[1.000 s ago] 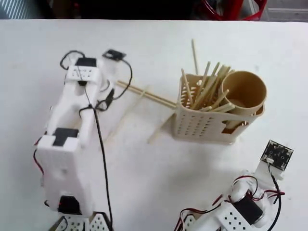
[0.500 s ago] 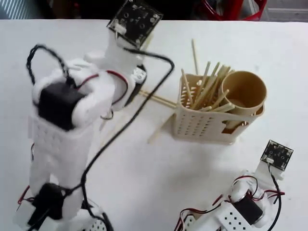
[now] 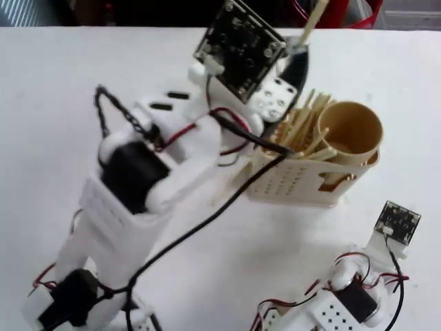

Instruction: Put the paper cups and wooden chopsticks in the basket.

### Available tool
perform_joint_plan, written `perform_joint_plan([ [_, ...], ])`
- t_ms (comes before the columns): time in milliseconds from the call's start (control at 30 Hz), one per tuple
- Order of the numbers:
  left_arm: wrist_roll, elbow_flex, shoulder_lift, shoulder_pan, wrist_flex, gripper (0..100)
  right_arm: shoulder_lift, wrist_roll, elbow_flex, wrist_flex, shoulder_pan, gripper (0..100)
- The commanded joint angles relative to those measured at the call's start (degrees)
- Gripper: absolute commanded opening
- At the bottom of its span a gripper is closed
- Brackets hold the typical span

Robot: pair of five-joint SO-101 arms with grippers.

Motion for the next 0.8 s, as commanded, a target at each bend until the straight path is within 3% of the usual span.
perform_joint_plan([
  [0,0.70,6.33,-1.63,1.71,-13.63,2,-0.40,0.09,0.53,-0.92,0.22,17.3],
  [200,0.79,13.89,-1.63,1.80,-20.13,2,-0.40,0.09,0.53,-0.92,0.22,17.5],
  [767,0.88,16.70,-1.71,1.45,-17.93,2,-0.13,0.09,0.53,-0.92,-0.92,17.3],
])
